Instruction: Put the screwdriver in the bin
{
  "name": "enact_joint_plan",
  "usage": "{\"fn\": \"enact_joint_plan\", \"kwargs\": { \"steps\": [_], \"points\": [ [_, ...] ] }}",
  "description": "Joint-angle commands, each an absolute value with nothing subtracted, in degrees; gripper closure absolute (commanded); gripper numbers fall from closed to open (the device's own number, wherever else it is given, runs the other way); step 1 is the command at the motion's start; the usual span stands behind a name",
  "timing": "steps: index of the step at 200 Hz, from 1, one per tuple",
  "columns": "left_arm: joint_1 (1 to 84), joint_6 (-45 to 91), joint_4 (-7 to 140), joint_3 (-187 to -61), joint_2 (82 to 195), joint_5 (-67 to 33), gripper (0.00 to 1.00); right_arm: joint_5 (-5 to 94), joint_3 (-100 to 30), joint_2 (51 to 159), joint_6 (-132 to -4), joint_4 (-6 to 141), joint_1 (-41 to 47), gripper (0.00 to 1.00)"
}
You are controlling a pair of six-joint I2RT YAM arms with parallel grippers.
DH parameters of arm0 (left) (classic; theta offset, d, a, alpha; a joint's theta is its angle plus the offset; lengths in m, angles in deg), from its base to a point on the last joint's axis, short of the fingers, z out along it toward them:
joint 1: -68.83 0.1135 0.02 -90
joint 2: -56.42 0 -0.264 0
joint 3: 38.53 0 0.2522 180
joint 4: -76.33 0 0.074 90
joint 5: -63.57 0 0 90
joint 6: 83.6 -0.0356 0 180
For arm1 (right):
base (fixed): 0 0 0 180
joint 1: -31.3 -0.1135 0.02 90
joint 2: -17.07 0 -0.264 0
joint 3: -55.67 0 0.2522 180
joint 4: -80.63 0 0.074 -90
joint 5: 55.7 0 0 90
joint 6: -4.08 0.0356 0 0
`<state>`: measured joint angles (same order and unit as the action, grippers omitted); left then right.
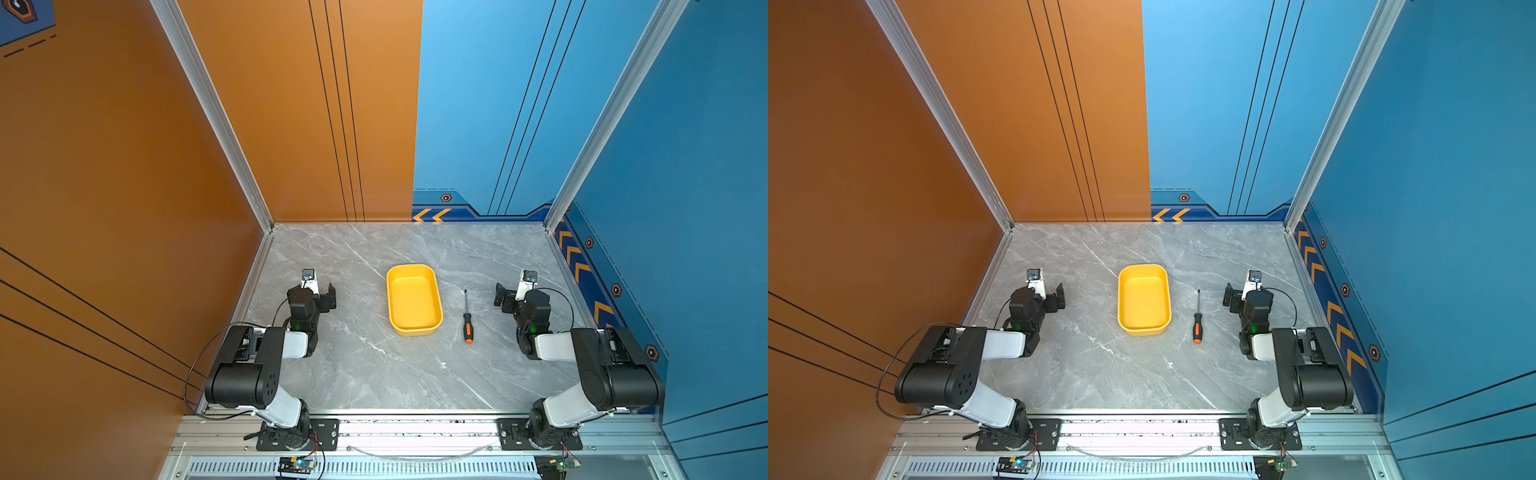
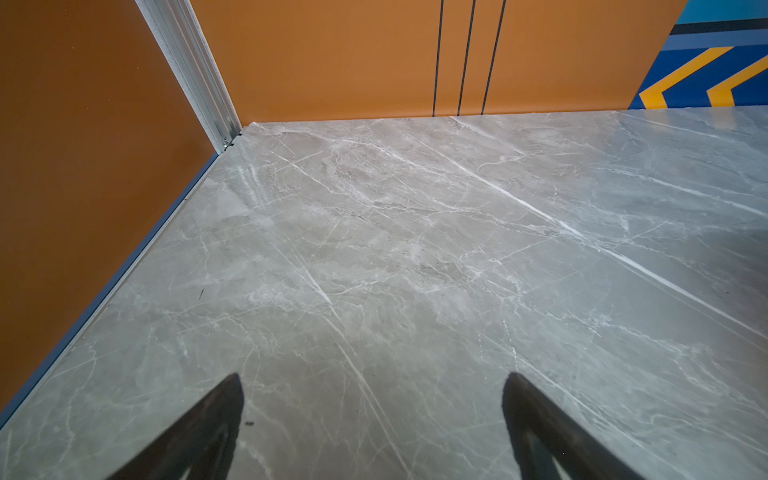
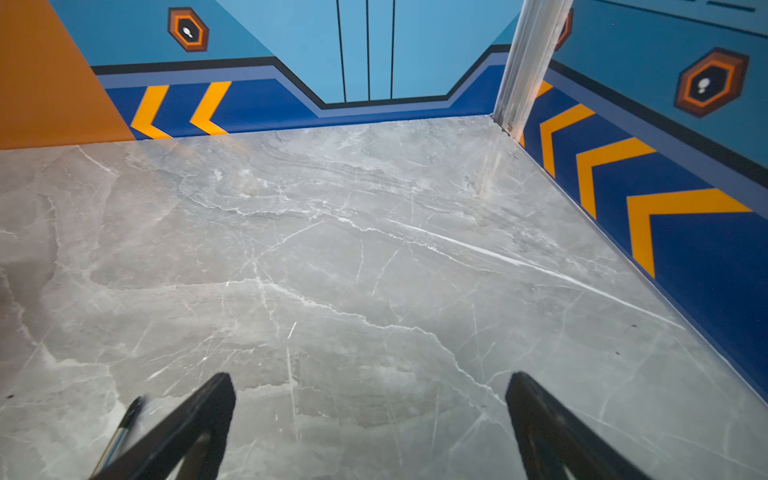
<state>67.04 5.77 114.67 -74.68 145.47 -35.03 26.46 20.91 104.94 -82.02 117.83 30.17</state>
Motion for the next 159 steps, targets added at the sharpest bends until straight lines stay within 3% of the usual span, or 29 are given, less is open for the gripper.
{"fn": "enact_joint_plan", "kwargs": {
  "steps": [1, 37, 72, 106, 159],
  "points": [
    [67.51, 6.29, 115.53, -73.78, 145.02, -34.62, 0.02, 23.32, 17.39, 99.82, -80.79, 108.44, 29.76, 0.00],
    [66.86, 4.29, 107.64, -73.84, 135.24, -31.17, 0.02, 26.49, 9.41, 90.27, -77.57, 83.42, 28.71, 0.00],
    [65.20, 7.75, 88.02, -80.49, 124.91, -22.56, 0.02, 35.14, 2.75, 87.17, -69.60, 62.50, 26.58, 0.01],
    [61.91, 15.38, 77.16, -84.90, 122.98, -14.32, 0.02, 37.91, 5.17, 86.24, -65.18, 56.44, 19.50, 0.02],
    [55.26, 20.82, 73.45, -81.83, 122.86, -10.44, 0.02, 30.07, 9.81, 85.49, -61.08, 54.41, 7.75, 0.03]
  ]
}}
